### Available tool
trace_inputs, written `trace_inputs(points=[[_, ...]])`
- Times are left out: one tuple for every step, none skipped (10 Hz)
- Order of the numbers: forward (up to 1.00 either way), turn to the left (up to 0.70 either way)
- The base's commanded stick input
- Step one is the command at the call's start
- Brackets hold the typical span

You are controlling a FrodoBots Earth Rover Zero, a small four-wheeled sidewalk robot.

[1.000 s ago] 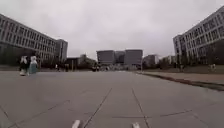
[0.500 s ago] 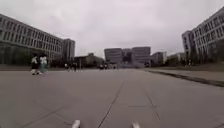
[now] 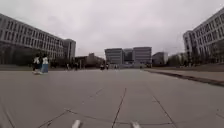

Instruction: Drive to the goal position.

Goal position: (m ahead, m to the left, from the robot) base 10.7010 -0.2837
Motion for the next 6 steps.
trace_inputs(points=[[1.0,-0.04],[1.0,-0.32],[1.0,-0.32],[1.0,-0.31],[1.0,0.0],[1.0,0.0]])
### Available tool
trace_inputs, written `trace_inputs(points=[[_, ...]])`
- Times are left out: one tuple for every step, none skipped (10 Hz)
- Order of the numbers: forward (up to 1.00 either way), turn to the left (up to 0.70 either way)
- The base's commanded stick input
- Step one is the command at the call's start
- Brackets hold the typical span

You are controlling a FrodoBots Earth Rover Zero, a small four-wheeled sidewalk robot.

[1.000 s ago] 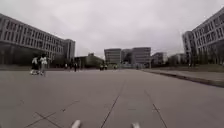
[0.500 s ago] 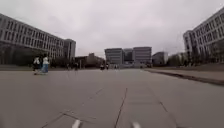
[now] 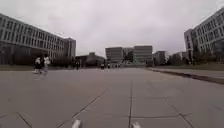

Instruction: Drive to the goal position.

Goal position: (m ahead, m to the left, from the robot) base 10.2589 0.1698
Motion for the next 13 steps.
trace_inputs(points=[[1.0,-0.05],[1.0,-0.25],[1.0,-0.22],[1.0,-0.03],[1.0,-0.2],[1.0,-0.24],[1.0,0.0],[1.0,0.0],[1.0,0.0],[1.0,-0.08],[1.0,-0.15],[1.0,-0.19],[1.0,-0.02]])
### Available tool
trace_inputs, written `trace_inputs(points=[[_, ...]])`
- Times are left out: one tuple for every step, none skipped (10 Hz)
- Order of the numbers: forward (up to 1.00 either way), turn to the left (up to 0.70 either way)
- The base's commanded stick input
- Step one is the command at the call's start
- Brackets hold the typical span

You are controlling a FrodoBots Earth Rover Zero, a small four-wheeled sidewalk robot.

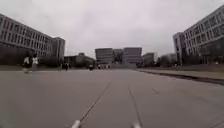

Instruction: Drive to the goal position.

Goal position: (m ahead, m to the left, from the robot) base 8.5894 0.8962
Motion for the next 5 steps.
trace_inputs(points=[[1.0,0.0],[1.0,-0.16],[1.0,-0.24],[1.0,-0.23],[1.0,0.0]])
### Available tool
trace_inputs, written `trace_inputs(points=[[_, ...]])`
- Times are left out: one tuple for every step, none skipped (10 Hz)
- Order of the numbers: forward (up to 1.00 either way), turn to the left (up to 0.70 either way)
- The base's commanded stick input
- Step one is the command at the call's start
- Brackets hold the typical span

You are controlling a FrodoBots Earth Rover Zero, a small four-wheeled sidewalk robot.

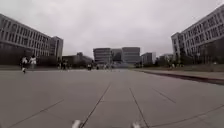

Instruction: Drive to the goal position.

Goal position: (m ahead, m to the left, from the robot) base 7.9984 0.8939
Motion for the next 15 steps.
trace_inputs(points=[[1.0,0.0],[1.0,0.0],[1.0,0.0],[1.0,0.0],[1.0,0.0],[1.0,0.0],[1.0,0.0],[1.0,0.0],[1.0,0.0],[1.0,0.0],[1.0,0.0],[1.0,0.0],[1.0,0.0],[1.0,0.0],[1.0,0.0]])
